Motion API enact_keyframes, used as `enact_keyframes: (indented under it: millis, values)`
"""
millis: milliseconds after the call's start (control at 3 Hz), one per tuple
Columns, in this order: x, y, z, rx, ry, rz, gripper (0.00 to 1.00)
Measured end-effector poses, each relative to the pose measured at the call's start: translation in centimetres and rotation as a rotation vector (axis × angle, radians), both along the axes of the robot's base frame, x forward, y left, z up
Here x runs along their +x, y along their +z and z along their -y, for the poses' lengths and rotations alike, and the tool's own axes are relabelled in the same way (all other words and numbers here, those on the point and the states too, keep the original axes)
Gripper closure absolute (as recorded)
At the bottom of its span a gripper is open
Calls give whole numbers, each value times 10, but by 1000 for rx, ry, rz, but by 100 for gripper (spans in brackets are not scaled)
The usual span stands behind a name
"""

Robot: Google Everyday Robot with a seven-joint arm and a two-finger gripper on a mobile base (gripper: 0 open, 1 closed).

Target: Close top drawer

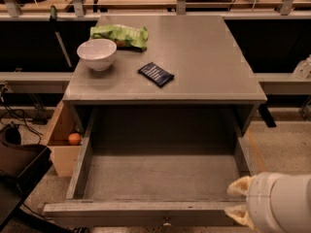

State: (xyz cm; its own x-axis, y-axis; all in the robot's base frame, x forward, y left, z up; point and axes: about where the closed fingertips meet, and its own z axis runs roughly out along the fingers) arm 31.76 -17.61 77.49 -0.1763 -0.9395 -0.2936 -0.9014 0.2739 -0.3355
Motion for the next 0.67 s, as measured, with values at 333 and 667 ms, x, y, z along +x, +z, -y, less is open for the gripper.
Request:
enact_keyframes:
  millis: [333,667]
  values:
    - [-57,-85,5,-29,-31,-154,88]
    - [-92,-115,11,-39,-36,-236,100]
